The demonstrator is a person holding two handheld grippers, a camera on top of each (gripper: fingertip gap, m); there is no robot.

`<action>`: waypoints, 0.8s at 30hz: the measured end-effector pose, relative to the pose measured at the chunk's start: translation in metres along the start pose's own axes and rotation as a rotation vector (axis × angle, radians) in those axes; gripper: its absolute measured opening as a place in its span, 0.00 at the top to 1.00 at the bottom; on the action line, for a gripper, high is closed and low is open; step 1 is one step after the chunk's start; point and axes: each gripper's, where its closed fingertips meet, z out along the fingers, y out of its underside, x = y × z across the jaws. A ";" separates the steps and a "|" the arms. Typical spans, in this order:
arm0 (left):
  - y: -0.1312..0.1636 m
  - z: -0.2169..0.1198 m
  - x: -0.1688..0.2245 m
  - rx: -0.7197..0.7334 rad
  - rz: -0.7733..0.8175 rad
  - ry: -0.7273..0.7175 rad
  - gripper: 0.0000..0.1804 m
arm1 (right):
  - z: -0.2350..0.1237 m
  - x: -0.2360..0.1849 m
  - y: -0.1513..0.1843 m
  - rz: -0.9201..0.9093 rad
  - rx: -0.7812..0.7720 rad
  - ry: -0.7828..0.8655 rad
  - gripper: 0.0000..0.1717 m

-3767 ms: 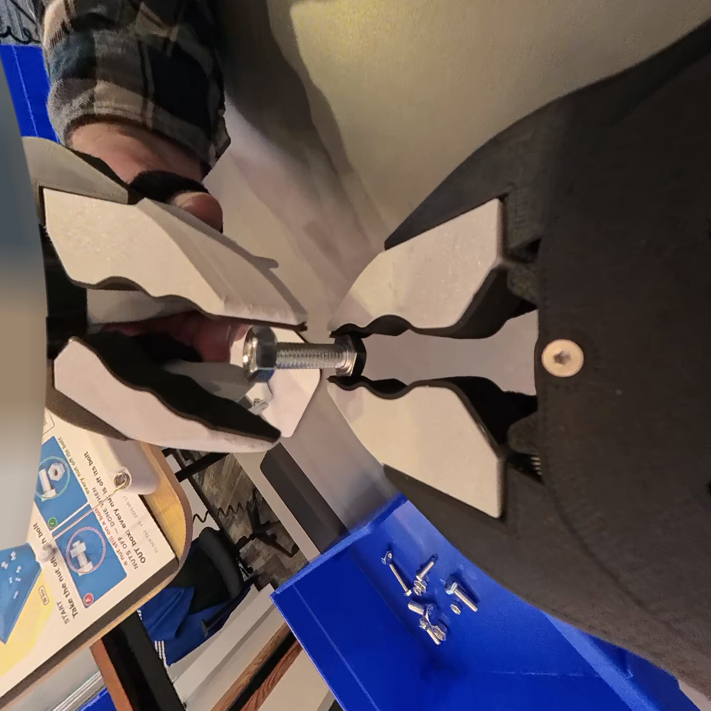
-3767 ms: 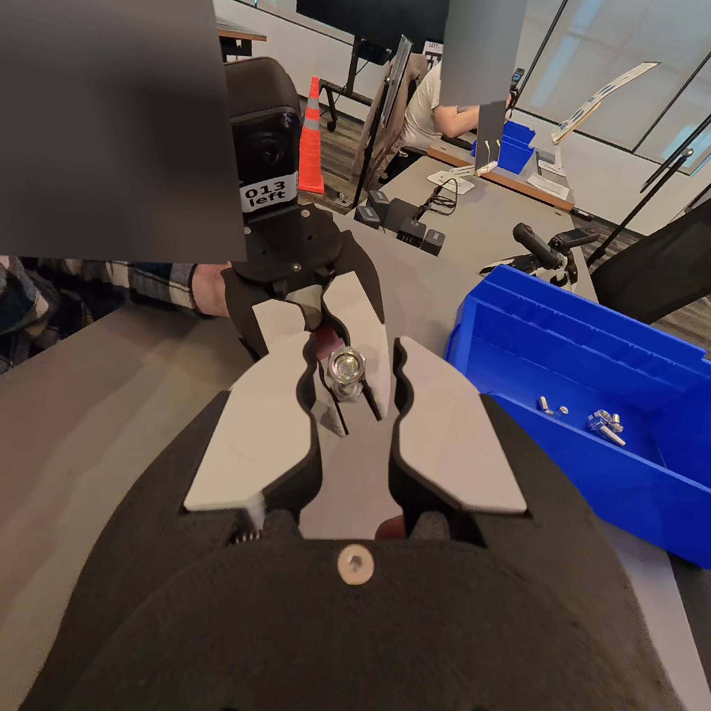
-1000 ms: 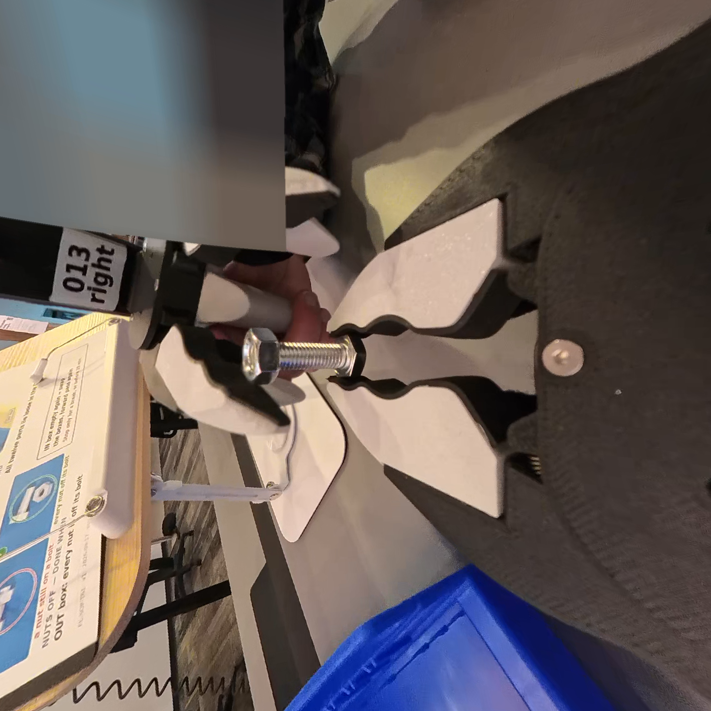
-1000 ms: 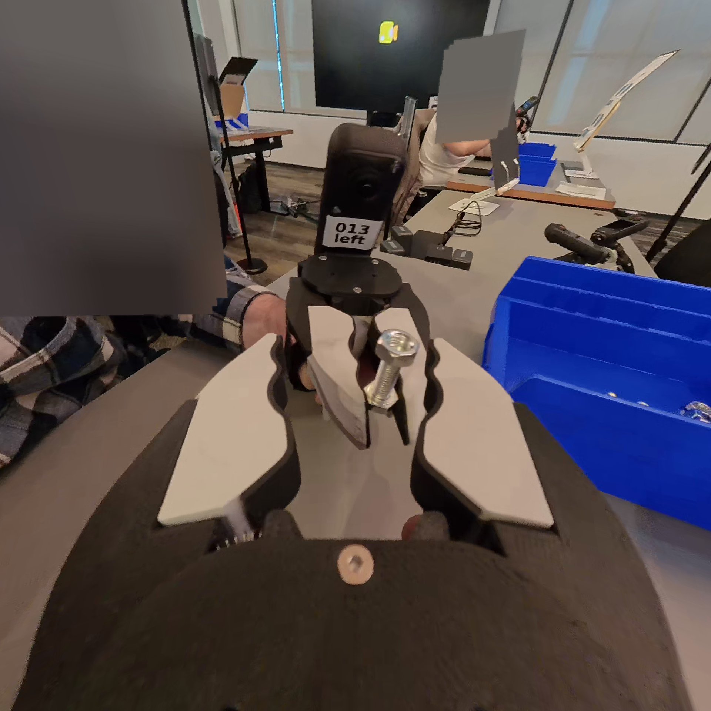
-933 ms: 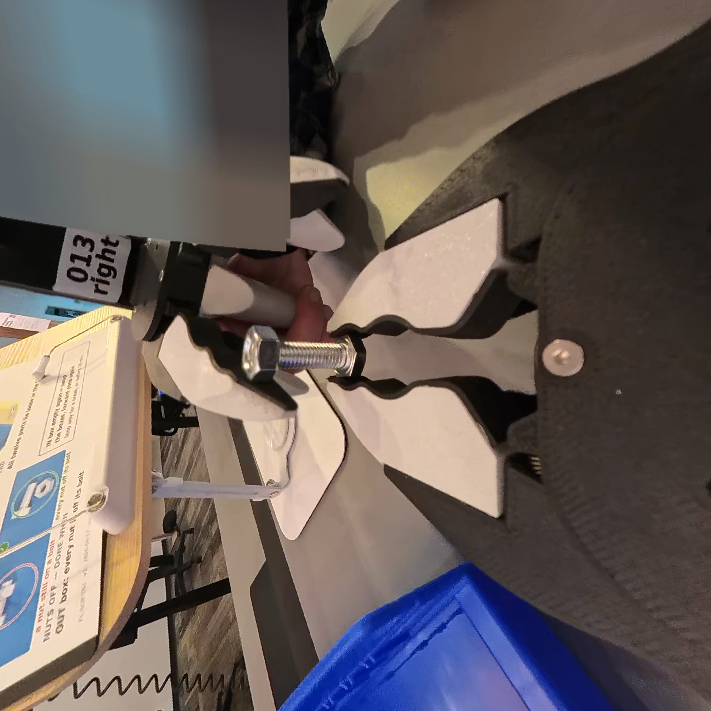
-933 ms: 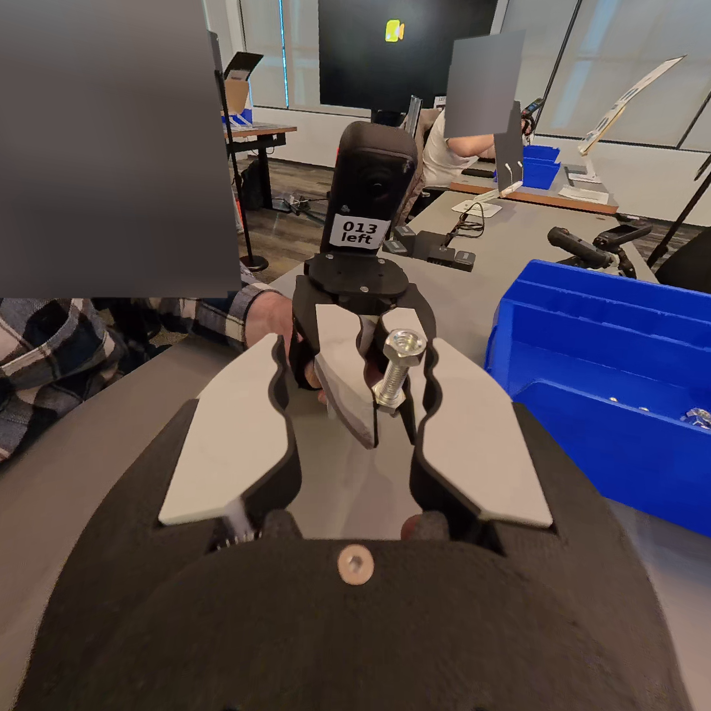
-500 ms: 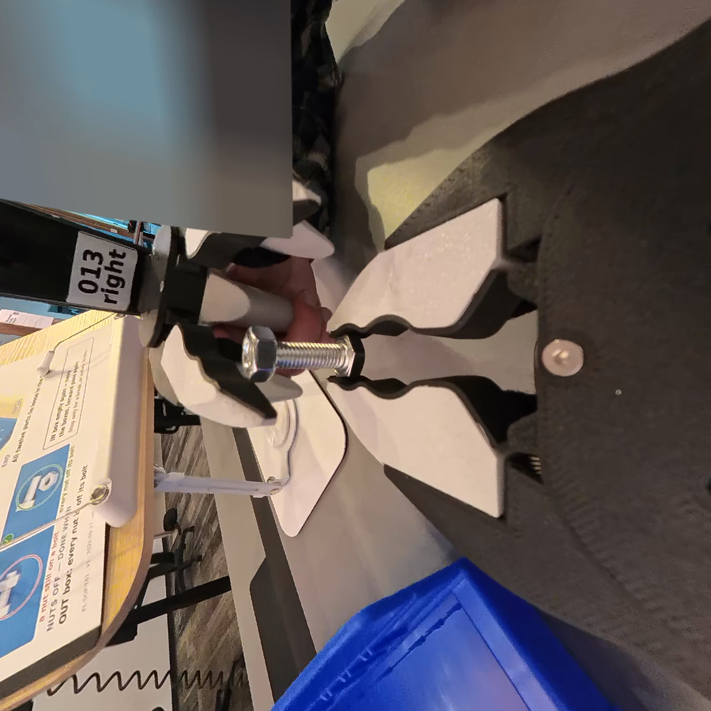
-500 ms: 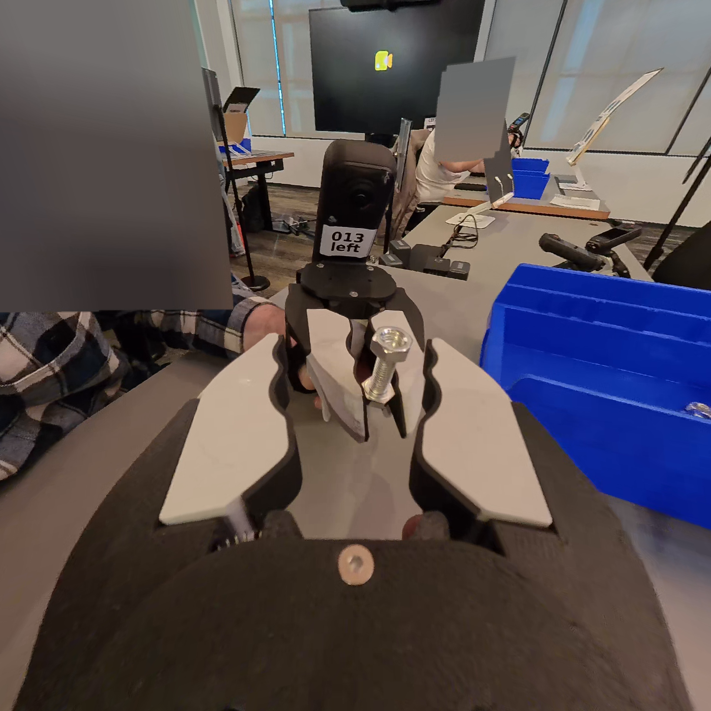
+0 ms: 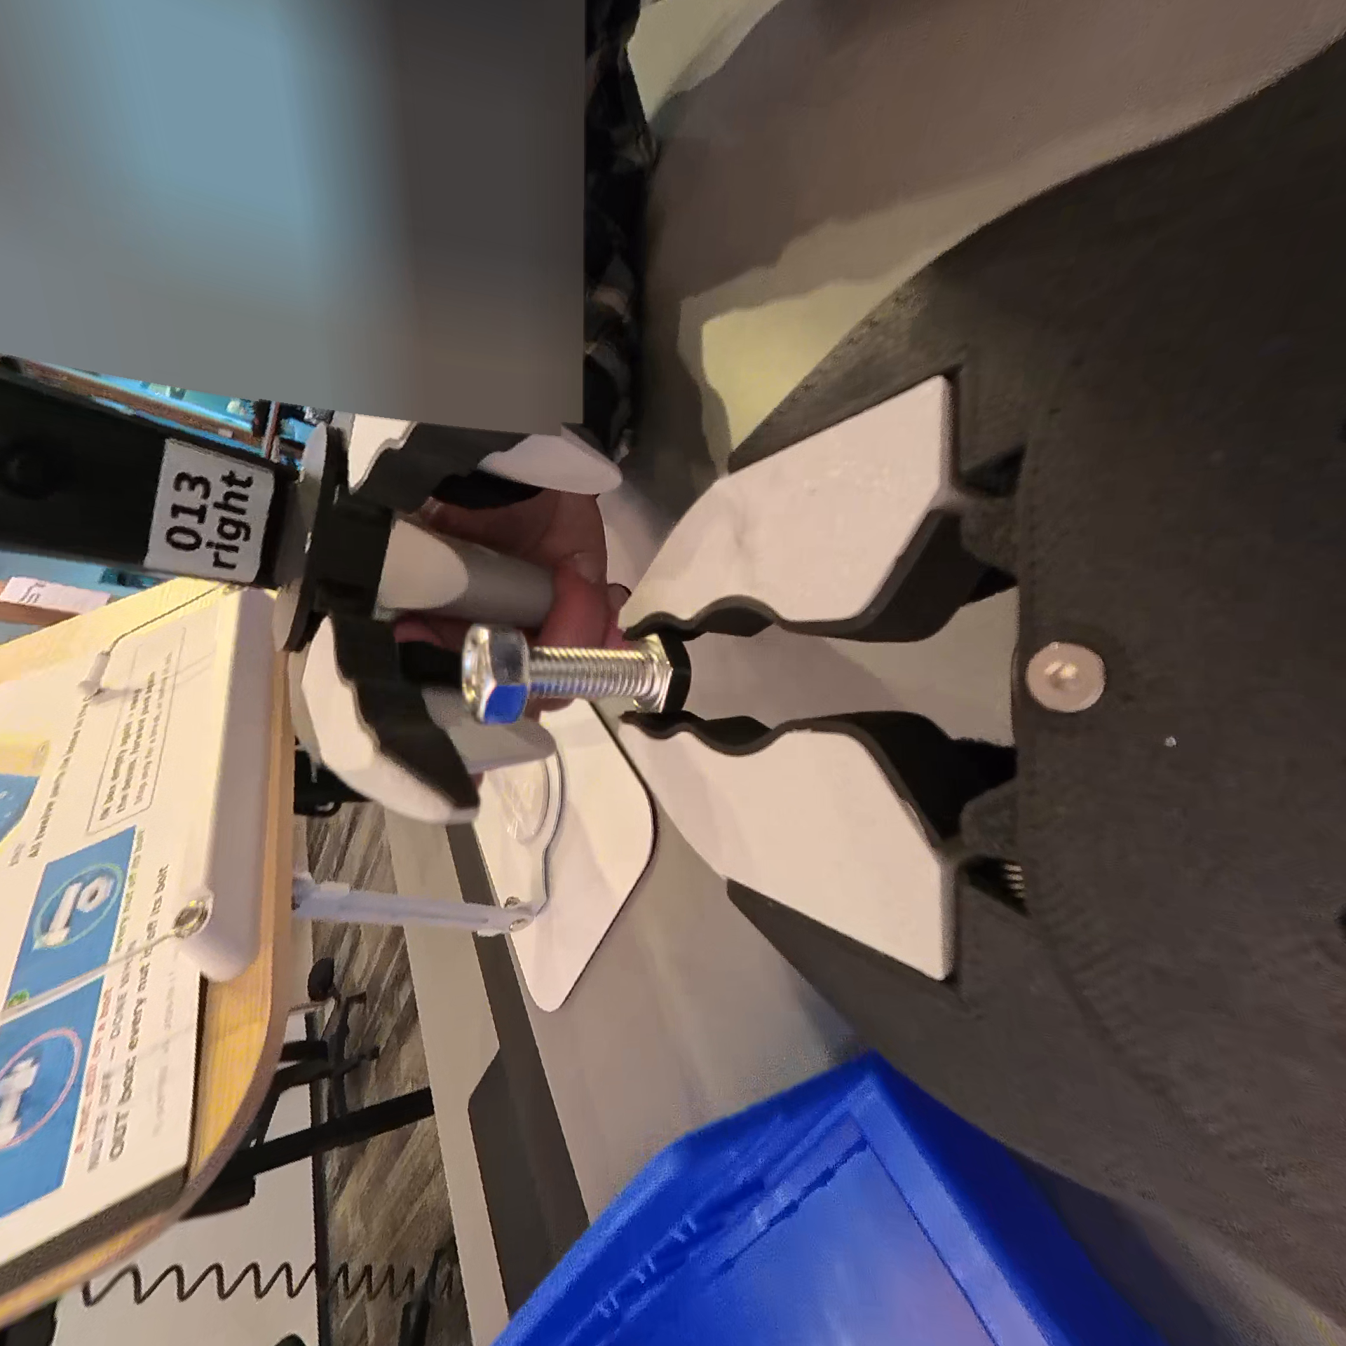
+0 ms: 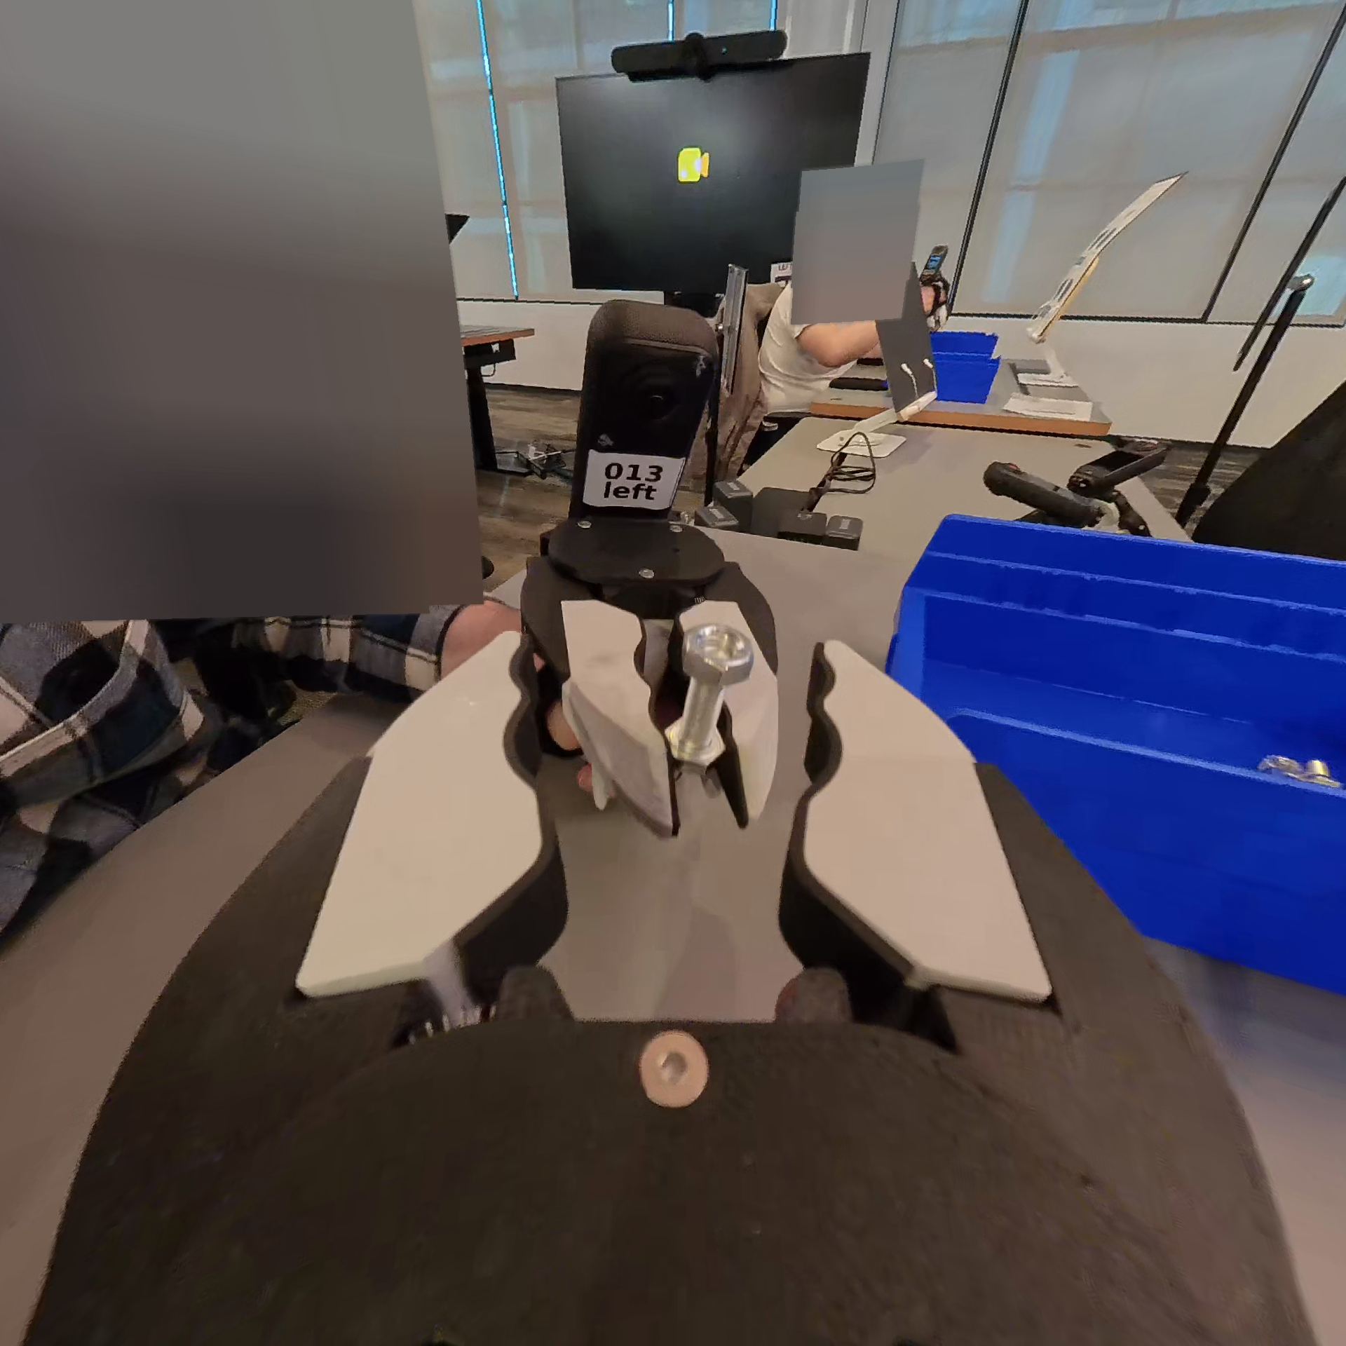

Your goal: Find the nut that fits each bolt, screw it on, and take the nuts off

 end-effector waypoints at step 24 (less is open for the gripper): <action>-0.003 -0.004 -0.008 0.025 -0.028 -0.037 0.90 | -0.004 -0.011 0.000 -0.010 0.047 -0.044 0.78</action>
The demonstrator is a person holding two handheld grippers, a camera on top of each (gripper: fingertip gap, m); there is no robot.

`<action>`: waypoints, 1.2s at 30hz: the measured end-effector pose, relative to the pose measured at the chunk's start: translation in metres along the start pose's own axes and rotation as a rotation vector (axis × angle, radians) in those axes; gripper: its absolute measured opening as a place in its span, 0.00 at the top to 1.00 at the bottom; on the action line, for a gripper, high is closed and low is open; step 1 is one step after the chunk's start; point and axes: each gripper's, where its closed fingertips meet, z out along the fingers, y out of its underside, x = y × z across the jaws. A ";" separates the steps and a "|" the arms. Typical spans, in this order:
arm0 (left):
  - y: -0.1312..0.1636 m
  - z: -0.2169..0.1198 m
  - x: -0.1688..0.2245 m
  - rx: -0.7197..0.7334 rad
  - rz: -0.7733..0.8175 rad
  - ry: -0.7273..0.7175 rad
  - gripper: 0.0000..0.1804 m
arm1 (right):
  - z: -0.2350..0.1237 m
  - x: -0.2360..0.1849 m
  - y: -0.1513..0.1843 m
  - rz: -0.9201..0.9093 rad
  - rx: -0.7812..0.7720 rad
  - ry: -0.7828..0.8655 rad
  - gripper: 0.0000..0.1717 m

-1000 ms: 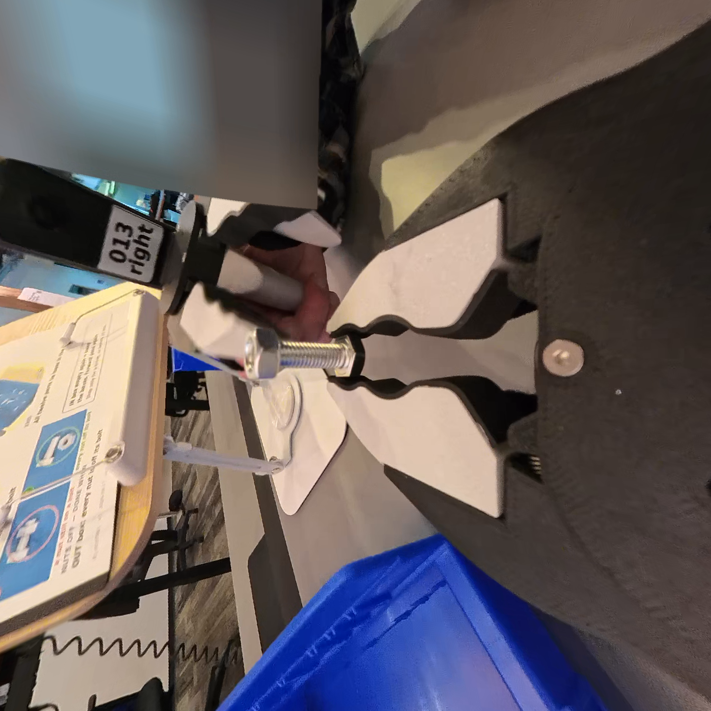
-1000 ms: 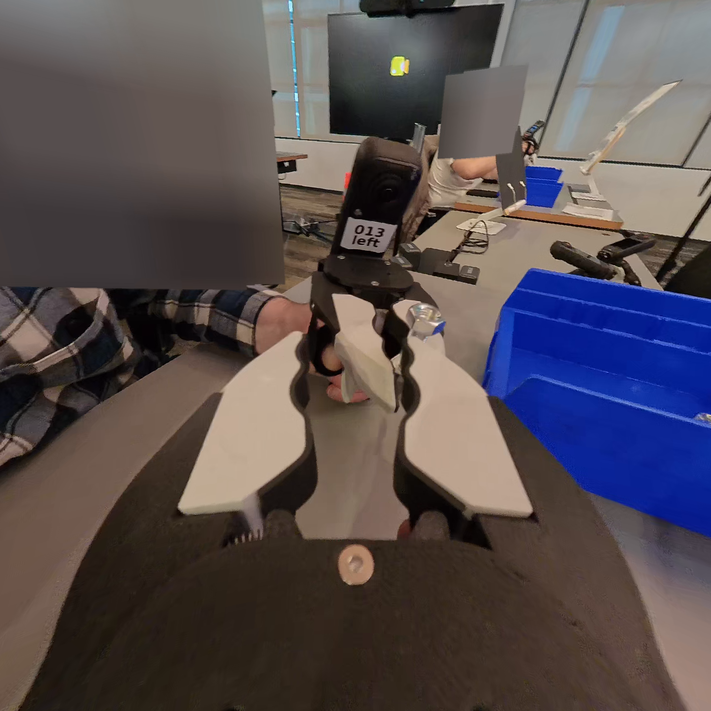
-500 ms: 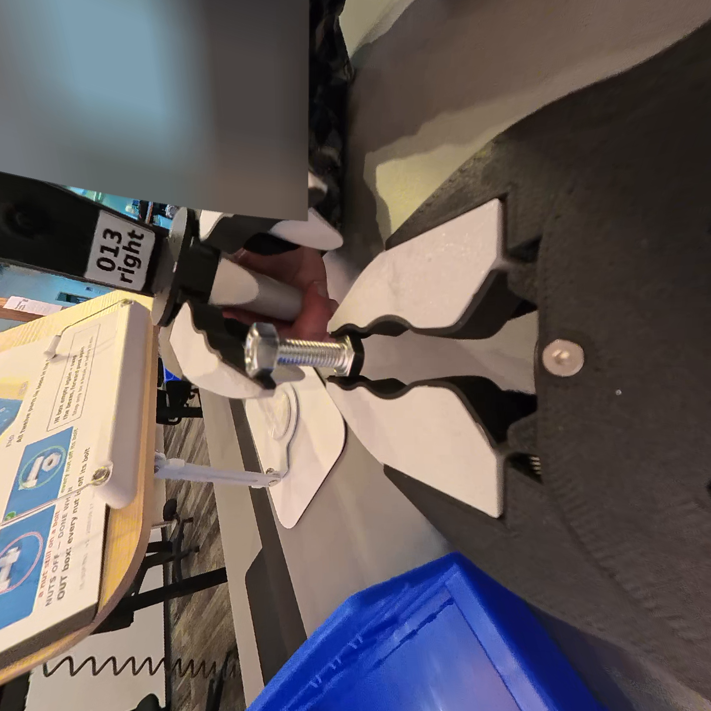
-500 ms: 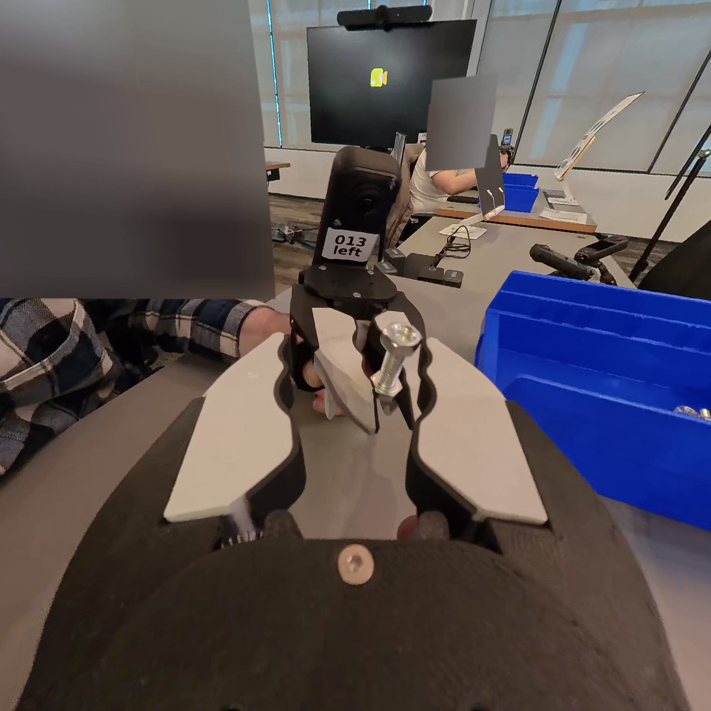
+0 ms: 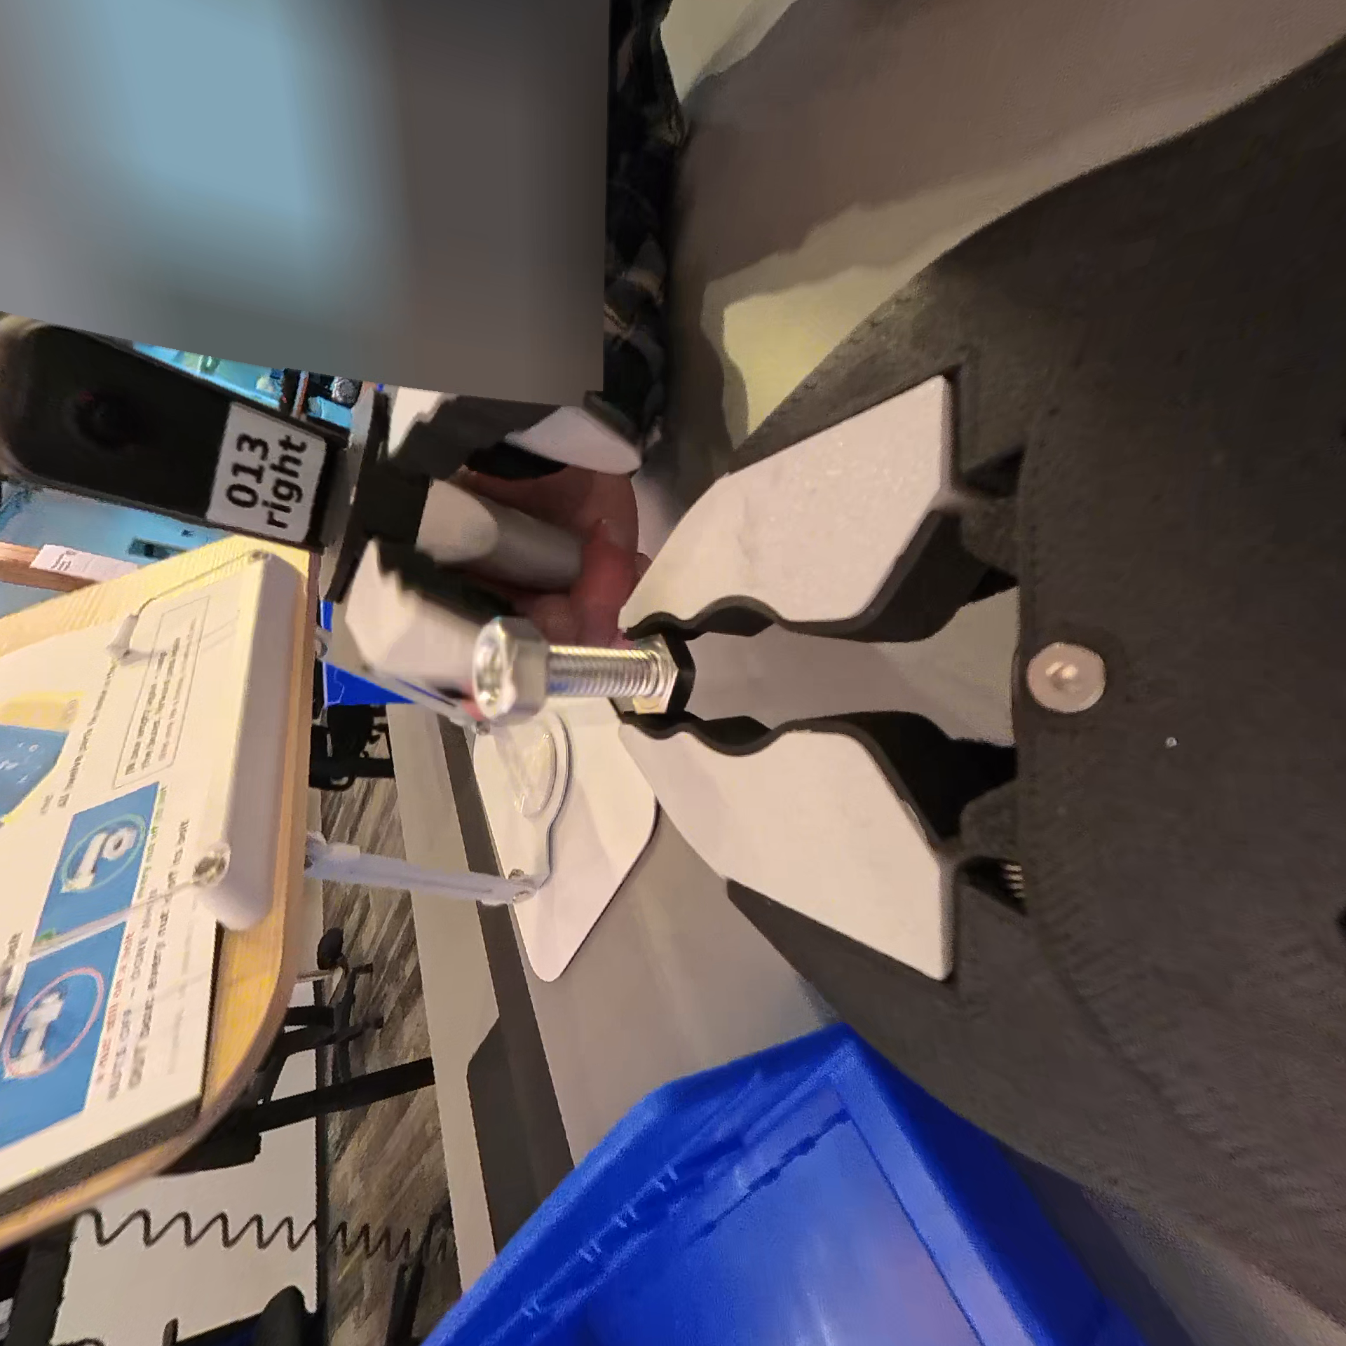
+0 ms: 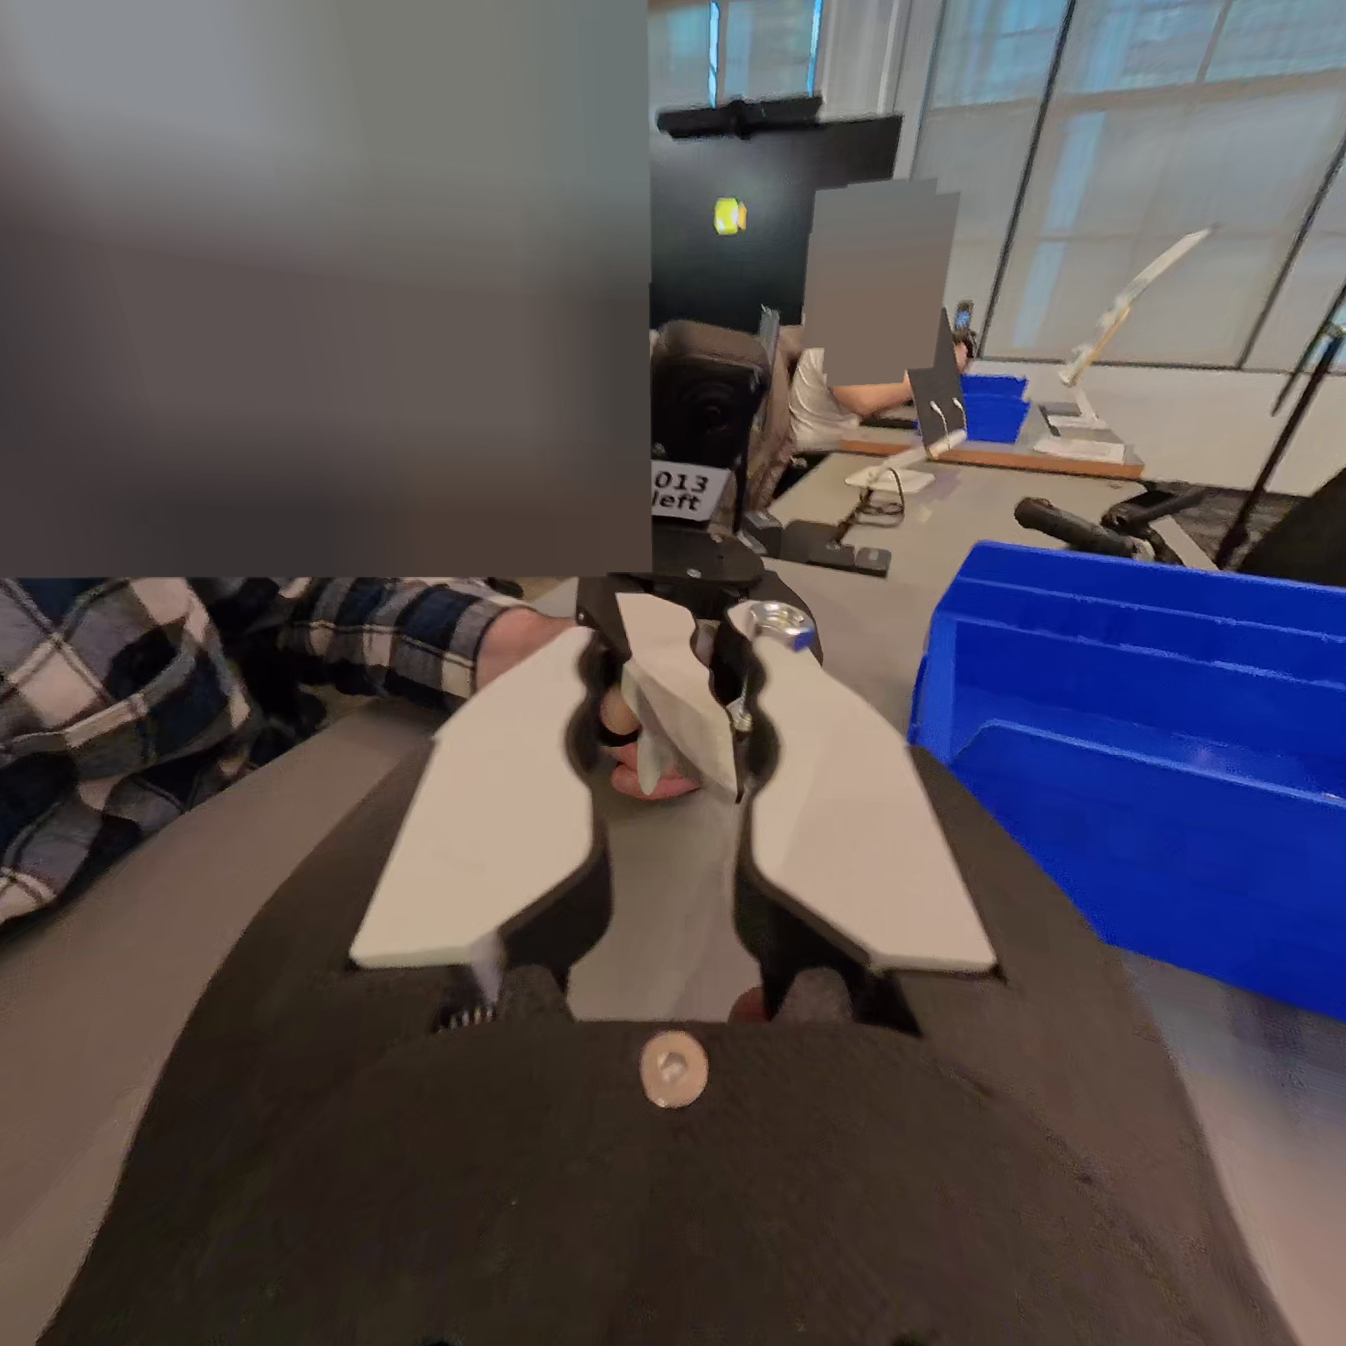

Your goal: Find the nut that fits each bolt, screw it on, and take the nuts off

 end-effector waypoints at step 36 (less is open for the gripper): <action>0.010 0.007 0.000 -0.051 0.008 -0.011 0.90 | 0.009 0.013 0.006 0.086 0.035 0.030 0.56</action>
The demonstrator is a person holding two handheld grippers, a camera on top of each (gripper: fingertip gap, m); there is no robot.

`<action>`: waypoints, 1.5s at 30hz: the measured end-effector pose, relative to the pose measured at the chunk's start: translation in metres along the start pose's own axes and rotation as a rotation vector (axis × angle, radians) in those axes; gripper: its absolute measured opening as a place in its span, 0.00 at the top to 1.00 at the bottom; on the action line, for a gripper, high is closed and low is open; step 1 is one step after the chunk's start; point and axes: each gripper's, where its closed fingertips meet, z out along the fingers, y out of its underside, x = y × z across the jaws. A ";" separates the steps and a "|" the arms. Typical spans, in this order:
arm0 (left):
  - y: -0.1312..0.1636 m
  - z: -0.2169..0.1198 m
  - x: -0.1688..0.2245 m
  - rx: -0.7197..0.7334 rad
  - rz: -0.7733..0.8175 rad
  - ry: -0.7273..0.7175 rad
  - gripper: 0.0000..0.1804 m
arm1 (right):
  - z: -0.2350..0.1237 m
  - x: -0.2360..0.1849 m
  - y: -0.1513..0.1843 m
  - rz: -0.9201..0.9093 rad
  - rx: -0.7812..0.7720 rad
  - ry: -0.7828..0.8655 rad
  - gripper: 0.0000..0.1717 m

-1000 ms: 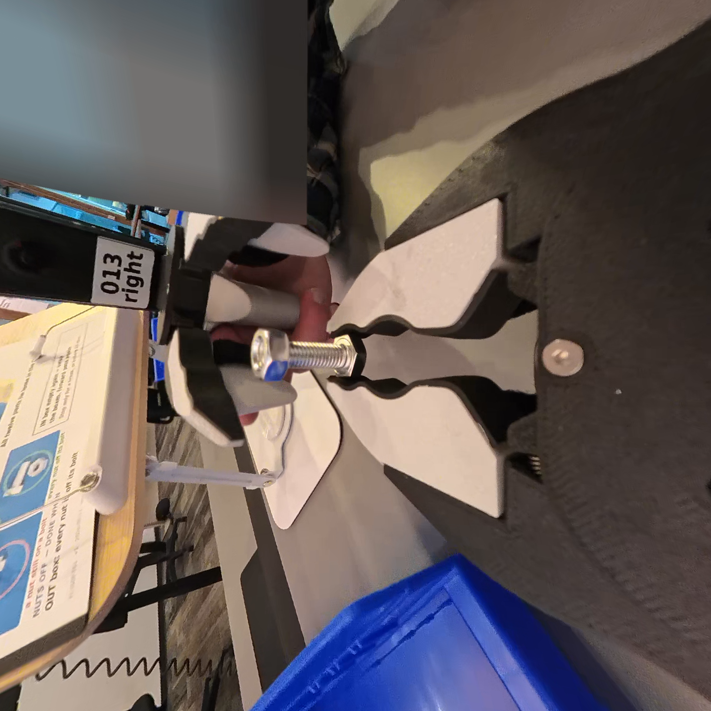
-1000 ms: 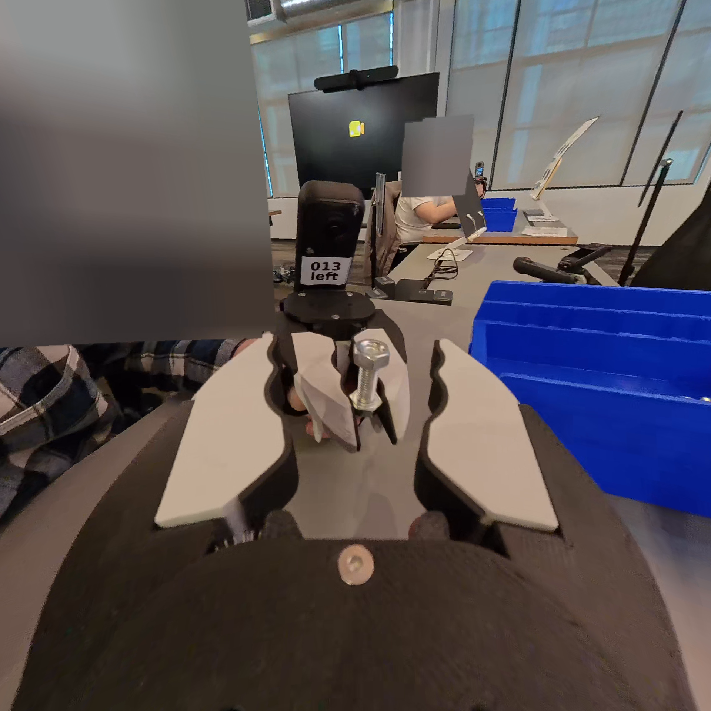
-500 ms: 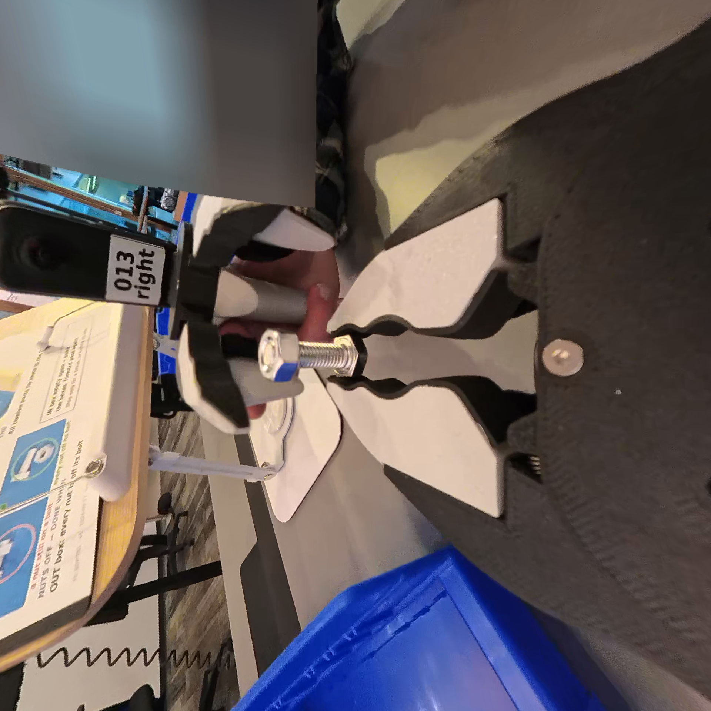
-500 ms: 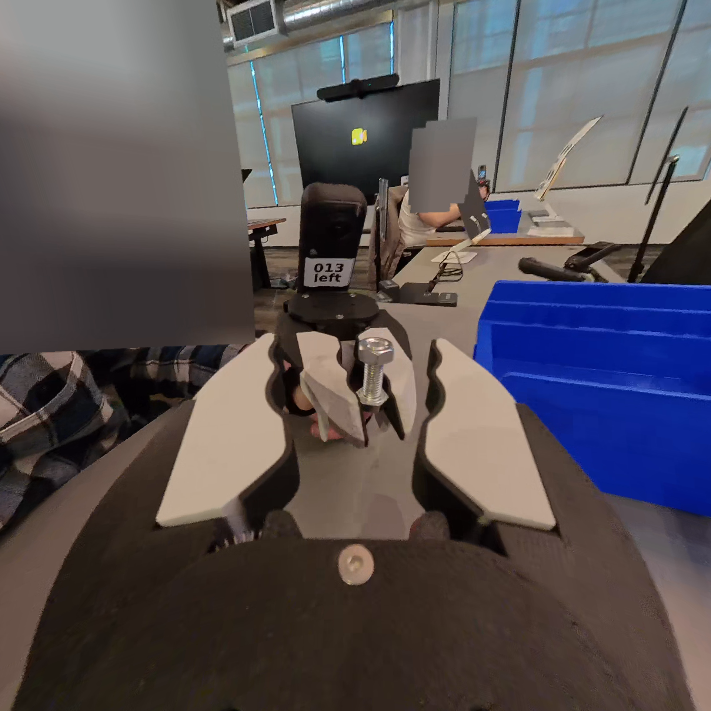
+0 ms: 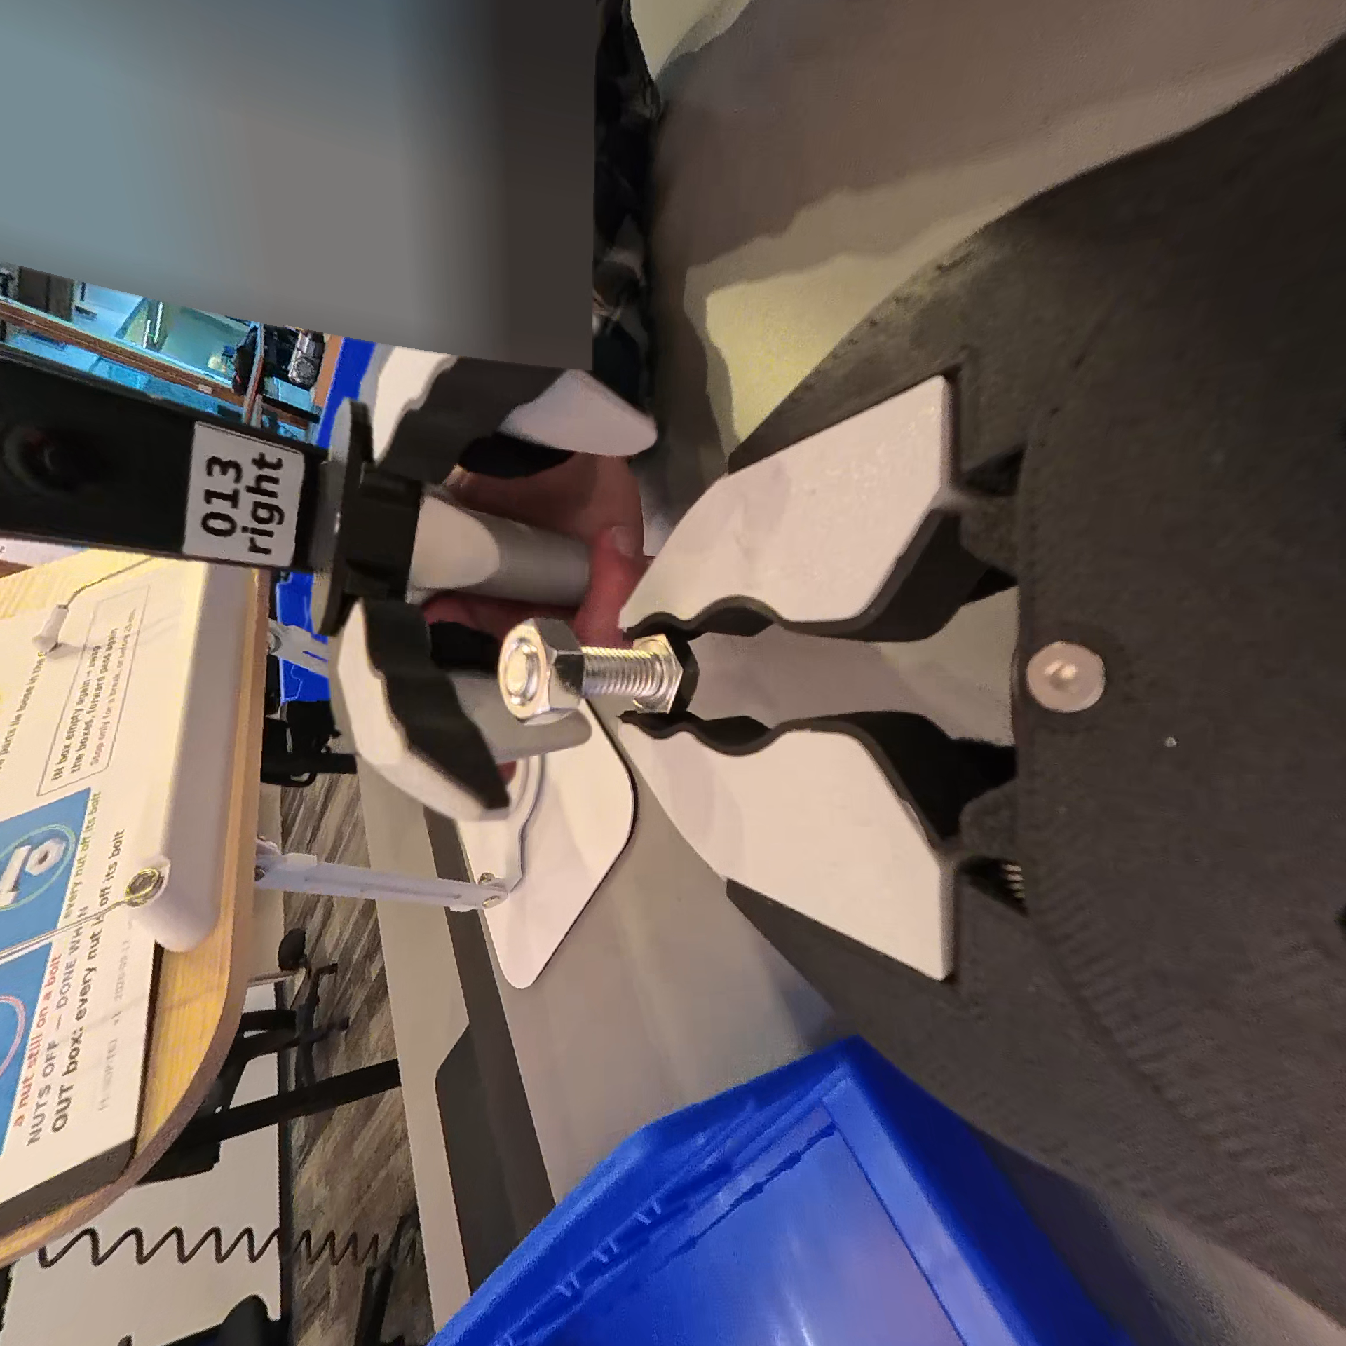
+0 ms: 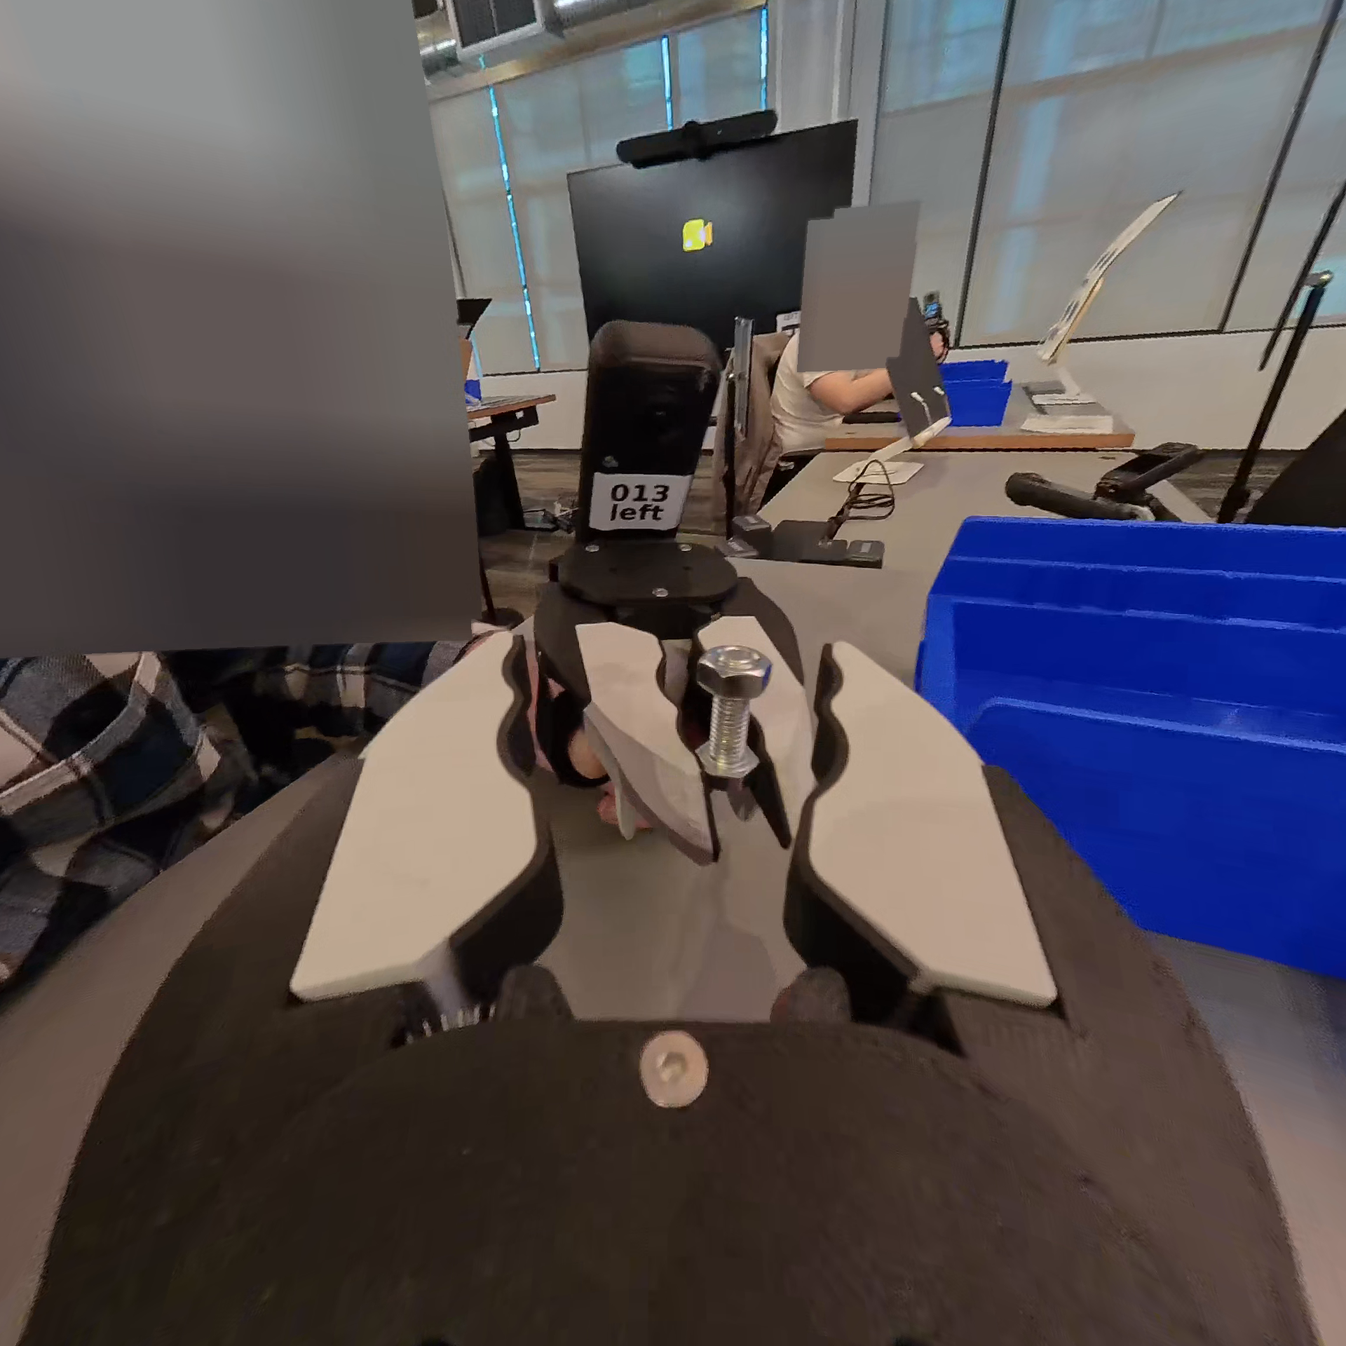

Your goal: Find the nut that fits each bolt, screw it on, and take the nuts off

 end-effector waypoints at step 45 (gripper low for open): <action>-0.001 -0.004 -0.011 0.018 -0.046 -0.030 0.90 | -0.010 -0.011 -0.003 -0.098 0.000 -0.037 0.98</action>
